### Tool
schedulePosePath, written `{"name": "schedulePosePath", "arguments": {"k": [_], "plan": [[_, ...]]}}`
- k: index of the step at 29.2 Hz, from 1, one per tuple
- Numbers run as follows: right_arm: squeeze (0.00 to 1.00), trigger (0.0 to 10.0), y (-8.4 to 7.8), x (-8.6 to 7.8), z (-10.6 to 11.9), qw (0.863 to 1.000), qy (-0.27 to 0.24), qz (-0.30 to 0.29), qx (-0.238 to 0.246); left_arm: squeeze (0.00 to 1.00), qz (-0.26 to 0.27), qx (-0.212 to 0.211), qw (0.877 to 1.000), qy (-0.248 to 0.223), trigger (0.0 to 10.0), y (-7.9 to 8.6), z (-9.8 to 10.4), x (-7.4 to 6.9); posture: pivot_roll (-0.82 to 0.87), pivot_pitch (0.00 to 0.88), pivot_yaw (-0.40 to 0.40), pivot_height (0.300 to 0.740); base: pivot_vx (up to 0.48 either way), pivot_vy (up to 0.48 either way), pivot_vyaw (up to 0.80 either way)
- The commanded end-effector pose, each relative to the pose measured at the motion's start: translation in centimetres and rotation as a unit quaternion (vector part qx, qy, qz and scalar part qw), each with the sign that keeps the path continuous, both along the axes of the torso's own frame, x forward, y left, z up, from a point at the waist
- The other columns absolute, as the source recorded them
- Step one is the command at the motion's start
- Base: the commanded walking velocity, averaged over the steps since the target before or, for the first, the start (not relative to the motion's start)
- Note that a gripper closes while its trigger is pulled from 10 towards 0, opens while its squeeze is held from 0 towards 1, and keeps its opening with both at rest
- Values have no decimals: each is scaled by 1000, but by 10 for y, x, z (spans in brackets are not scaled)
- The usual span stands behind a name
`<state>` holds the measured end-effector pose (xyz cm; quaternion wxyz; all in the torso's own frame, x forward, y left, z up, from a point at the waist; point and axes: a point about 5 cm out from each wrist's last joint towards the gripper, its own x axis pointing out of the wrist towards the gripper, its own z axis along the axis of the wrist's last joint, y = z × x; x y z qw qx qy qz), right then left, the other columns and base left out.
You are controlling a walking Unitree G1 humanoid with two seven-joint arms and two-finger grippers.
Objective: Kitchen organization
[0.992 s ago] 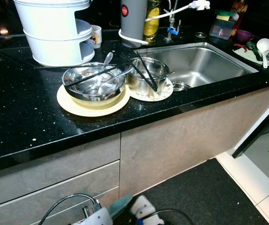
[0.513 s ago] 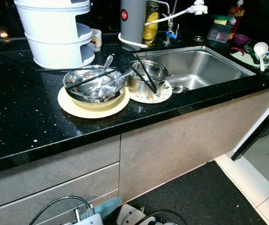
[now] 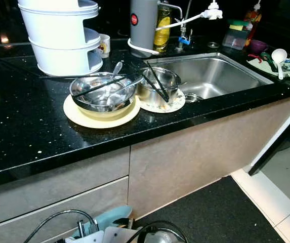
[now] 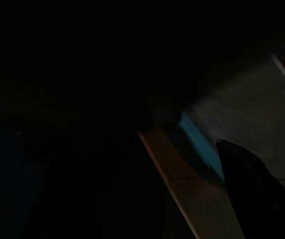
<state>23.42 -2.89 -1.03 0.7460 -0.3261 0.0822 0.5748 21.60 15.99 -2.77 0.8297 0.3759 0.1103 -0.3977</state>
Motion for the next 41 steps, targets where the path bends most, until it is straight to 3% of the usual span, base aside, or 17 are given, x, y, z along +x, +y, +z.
{"name": "schedulePosePath", "arguments": {"k": [1,8,14,21,29,33,41], "plan": [[0,10000,-3,-6,-7,1000,6,12,-17,0,-16,1,1000,-2,0,0,0,-3,-12,122,-105,740,0,0,0],[0,10000,-5,-7,-11,999,-12,15,-46,0,-74,-15,997,-29,0,-9,8,-5,-9,133,-99,740,0,0,0],[0,10000,-10,-3,-11,998,-21,0,-51,0,-94,-21,995,-32,0,-10,10,-8,-6,138,-92,740,0,0,0],[0,10000,-19,-3,-14,998,-28,-8,-61,0,-121,-59,990,-42,0,-13,17,-12,-2,140,-86,740,0,0,0],[0,10000,-24,-4,-14,998,-32,-8,-55,0,-115,-58,991,-37,0,-9,16,-14,-2,140,-86,740,0,0,0],[0,10000,-30,-5,-12,999,-19,-22,-30,0,-110,-74,990,-45,0,-10,19,-13,-3,143,-86,740,0,0,0],[0,10000,-40,-7,-15,999,-19,-21,-39,0,-108,-76,990,-42,0,-9,17,-15,-10,149,-87,740,0,0,0]]}}
